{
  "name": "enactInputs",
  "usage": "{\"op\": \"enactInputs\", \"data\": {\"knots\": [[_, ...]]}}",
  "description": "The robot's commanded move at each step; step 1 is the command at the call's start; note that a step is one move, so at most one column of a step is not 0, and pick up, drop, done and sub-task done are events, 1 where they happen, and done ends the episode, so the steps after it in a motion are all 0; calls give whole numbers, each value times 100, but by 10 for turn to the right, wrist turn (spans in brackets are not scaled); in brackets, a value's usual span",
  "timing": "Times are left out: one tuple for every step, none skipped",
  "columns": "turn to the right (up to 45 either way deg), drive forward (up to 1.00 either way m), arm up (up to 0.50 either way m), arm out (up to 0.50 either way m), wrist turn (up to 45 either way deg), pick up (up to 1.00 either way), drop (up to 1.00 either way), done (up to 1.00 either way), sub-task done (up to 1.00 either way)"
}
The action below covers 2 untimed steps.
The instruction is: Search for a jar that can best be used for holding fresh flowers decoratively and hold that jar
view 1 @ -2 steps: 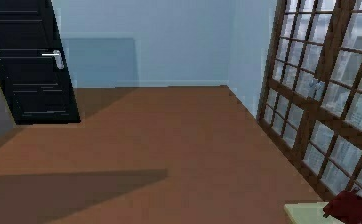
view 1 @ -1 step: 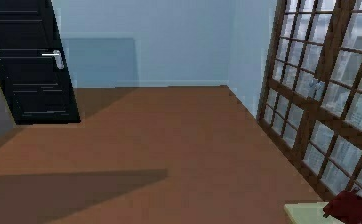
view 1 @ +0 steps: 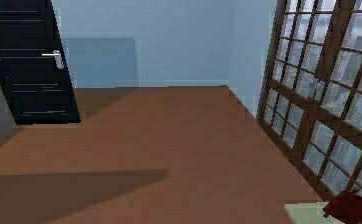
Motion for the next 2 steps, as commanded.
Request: {"op": "enactInputs", "data": {"knots": [[0, 0, 0, 0, 450, 0, 0, 0, 0], [0, 0, 0, 0, 450, 0, 0, 0, 0]]}}
